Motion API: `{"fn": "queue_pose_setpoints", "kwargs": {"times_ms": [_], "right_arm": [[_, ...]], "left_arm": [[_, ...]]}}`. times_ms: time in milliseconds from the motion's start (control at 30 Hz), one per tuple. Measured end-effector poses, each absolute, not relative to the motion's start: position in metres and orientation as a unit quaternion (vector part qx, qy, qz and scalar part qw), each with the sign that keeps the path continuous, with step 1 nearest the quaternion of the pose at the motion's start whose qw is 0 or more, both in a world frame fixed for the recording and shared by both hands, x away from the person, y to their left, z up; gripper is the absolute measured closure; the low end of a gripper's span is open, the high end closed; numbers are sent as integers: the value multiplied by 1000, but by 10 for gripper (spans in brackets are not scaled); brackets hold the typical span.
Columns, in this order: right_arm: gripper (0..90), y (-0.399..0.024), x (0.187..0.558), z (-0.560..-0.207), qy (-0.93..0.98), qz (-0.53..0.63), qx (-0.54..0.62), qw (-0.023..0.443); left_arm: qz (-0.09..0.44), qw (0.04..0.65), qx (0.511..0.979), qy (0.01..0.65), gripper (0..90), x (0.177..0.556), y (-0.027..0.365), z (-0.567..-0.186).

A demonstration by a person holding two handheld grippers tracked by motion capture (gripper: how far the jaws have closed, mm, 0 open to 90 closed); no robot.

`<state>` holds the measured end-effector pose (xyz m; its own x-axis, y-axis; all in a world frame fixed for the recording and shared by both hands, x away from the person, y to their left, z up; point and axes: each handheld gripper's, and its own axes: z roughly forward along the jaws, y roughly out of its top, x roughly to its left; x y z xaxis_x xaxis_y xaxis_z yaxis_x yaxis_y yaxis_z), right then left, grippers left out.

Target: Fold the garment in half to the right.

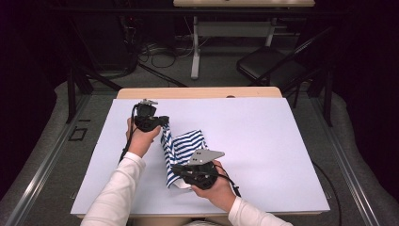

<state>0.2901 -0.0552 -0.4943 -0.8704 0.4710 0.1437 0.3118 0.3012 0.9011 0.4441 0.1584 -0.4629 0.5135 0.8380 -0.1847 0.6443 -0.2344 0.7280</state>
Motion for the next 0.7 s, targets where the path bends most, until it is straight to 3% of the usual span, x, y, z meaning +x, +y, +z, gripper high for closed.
{"fn": "queue_pose_setpoints", "kwargs": {"times_ms": [700], "right_arm": [[857, -87, 296, -498, 800, 526, 276, 91]], "left_arm": [[118, 380, 785, 475, 866, 455, 132, -471]]}}
